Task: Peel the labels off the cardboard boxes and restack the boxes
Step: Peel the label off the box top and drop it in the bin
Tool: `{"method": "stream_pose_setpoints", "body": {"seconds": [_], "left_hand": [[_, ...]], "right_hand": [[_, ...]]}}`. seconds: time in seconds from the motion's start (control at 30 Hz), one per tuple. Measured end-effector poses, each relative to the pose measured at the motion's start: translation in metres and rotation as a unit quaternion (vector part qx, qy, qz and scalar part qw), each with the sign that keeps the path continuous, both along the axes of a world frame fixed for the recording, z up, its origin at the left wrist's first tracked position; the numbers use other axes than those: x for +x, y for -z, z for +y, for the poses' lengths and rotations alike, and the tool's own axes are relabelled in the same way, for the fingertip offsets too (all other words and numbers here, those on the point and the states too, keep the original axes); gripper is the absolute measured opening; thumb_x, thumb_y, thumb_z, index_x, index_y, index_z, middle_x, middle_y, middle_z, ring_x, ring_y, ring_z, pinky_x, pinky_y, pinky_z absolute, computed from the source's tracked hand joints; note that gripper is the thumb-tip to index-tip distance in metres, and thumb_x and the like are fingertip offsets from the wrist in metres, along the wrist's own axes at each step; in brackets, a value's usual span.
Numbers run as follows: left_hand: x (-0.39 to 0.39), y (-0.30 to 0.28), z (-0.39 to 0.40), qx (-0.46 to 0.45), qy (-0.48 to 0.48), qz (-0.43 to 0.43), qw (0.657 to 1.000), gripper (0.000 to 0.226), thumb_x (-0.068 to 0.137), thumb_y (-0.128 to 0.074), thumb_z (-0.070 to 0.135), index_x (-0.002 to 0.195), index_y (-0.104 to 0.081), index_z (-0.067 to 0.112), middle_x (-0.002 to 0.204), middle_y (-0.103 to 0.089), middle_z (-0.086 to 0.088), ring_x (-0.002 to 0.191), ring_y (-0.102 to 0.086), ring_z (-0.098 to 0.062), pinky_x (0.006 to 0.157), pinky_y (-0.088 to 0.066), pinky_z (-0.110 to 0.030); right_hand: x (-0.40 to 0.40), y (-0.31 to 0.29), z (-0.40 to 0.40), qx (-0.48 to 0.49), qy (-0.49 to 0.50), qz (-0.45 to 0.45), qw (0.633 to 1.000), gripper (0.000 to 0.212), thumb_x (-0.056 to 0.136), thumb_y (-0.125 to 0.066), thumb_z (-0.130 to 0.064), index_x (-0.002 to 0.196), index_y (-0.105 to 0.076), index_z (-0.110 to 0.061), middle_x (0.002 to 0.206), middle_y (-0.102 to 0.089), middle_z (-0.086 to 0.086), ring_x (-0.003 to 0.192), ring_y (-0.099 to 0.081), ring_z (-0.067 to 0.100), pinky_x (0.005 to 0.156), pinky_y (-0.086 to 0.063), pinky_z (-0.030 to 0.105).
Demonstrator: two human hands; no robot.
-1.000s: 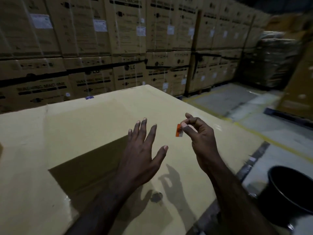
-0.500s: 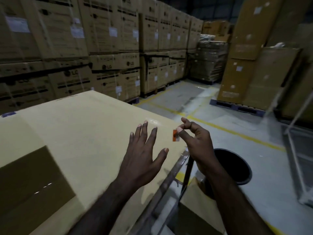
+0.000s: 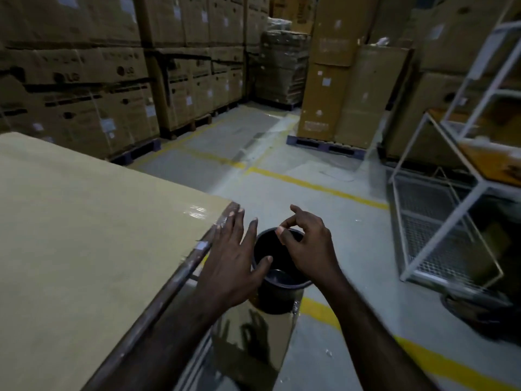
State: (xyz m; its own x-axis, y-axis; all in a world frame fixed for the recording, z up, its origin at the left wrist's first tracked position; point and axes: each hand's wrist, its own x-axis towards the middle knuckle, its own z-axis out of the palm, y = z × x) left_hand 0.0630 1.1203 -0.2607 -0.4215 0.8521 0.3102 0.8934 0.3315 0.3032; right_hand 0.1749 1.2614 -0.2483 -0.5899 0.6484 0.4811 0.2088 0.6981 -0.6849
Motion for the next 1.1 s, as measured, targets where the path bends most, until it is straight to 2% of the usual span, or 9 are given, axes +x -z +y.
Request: {"method": "stream_pose_setpoints", "body": {"seconds": [0.1, 0.17, 0.37, 0.47, 0.57, 0.63, 0.8, 0.97, 1.1], "left_hand": [[0.007, 0.016, 0.036, -0.036, 0.022, 0.002, 0.999, 0.090, 0.081, -0.015, 0.067, 0.155, -0.012, 0.015, 0.162, 0.007, -0.012, 0.149, 0.010, -0.027, 0.121, 0.000, -0.045], [0.008, 0.025, 0.056, -0.062, 0.035, -0.010, 0.997, 0.093, 0.078, -0.010, 0.068, 0.155, -0.007, 0.016, 0.161, 0.012, -0.011, 0.148, 0.013, -0.026, 0.119, 0.003, -0.043], [-0.010, 0.056, 0.111, -0.120, 0.055, -0.015, 0.991, 0.089, 0.082, -0.018, 0.063, 0.155, -0.003, 0.015, 0.161, 0.014, -0.012, 0.148, 0.014, -0.028, 0.118, 0.004, -0.044], [-0.029, 0.071, 0.137, -0.138, 0.076, -0.014, 0.987, 0.094, 0.077, -0.011, 0.064, 0.155, -0.008, 0.012, 0.161, 0.008, -0.015, 0.148, 0.008, -0.032, 0.118, 0.000, -0.046], [-0.048, 0.089, 0.157, -0.150, 0.097, -0.022, 0.984, 0.093, 0.078, -0.014, 0.063, 0.154, -0.014, 0.009, 0.161, -0.001, -0.019, 0.148, 0.000, -0.036, 0.118, -0.004, -0.048], [-0.062, 0.102, 0.168, -0.172, 0.111, -0.025, 0.979, 0.088, 0.083, -0.016, 0.062, 0.154, -0.010, 0.011, 0.161, 0.004, -0.017, 0.148, 0.004, -0.034, 0.118, -0.001, -0.047], [-0.078, 0.128, 0.187, -0.214, 0.115, -0.035, 0.969, 0.083, 0.086, -0.023, 0.058, 0.154, -0.009, 0.012, 0.161, 0.006, -0.015, 0.149, 0.006, -0.031, 0.118, -0.001, -0.045], [-0.090, 0.146, 0.202, -0.232, 0.114, -0.041, 0.965, 0.082, 0.086, -0.030, 0.053, 0.154, -0.011, 0.012, 0.162, 0.004, -0.014, 0.149, 0.006, -0.029, 0.118, -0.001, -0.045], [-0.094, 0.157, 0.210, -0.239, 0.109, -0.070, 0.962, 0.085, 0.082, -0.029, 0.054, 0.154, -0.015, 0.010, 0.161, 0.001, -0.016, 0.149, 0.004, -0.032, 0.118, -0.002, -0.047]], "right_hand": [[0.011, 0.024, 0.035, 0.031, 0.018, -0.054, 0.998, 0.005, 0.085, -0.068, -0.021, 0.086, -0.067, -0.016, 0.130, -0.062, 0.005, 0.132, -0.043, 0.020, 0.103, -0.039, 0.037], [0.014, 0.039, 0.054, 0.045, 0.029, -0.087, 0.995, 0.006, 0.084, -0.067, -0.022, 0.086, -0.067, -0.016, 0.135, -0.059, 0.008, 0.131, -0.042, 0.024, 0.103, -0.039, 0.043], [0.003, 0.072, 0.096, 0.066, 0.055, -0.134, 0.987, 0.007, 0.079, -0.068, -0.021, 0.083, -0.070, -0.015, 0.133, -0.061, 0.009, 0.122, -0.048, 0.028, 0.099, -0.043, 0.038], [-0.011, 0.085, 0.114, 0.063, 0.064, -0.144, 0.986, 0.005, 0.075, -0.070, -0.017, 0.078, -0.070, -0.013, 0.127, -0.065, 0.010, 0.115, -0.053, 0.029, 0.094, -0.044, 0.032], [-0.027, 0.101, 0.130, 0.046, 0.080, -0.153, 0.984, 0.004, 0.077, -0.070, -0.019, 0.075, -0.068, -0.015, 0.111, -0.070, 0.004, 0.106, -0.056, 0.028, 0.086, -0.045, 0.031], [-0.038, 0.112, 0.140, 0.022, 0.090, -0.168, 0.981, 0.007, 0.079, -0.069, -0.022, 0.075, -0.066, -0.016, 0.099, -0.070, 0.000, 0.101, -0.056, 0.026, 0.082, -0.043, 0.029], [-0.055, 0.139, 0.153, -0.040, 0.108, -0.193, 0.974, 0.012, 0.081, -0.071, -0.016, 0.071, -0.065, -0.014, 0.083, -0.069, 0.004, 0.105, -0.059, 0.023, 0.077, -0.033, 0.019], [-0.073, 0.160, 0.170, -0.055, 0.096, -0.228, 0.967, 0.012, 0.077, -0.070, -0.016, 0.067, -0.065, -0.012, 0.081, -0.073, 0.006, 0.103, -0.064, 0.019, 0.080, -0.040, 0.024], [-0.081, 0.175, 0.180, -0.085, 0.095, -0.240, 0.962, 0.009, 0.075, -0.066, -0.010, 0.067, -0.063, -0.008, 0.078, -0.072, 0.009, 0.088, -0.066, 0.026, 0.077, -0.044, 0.031]]}}
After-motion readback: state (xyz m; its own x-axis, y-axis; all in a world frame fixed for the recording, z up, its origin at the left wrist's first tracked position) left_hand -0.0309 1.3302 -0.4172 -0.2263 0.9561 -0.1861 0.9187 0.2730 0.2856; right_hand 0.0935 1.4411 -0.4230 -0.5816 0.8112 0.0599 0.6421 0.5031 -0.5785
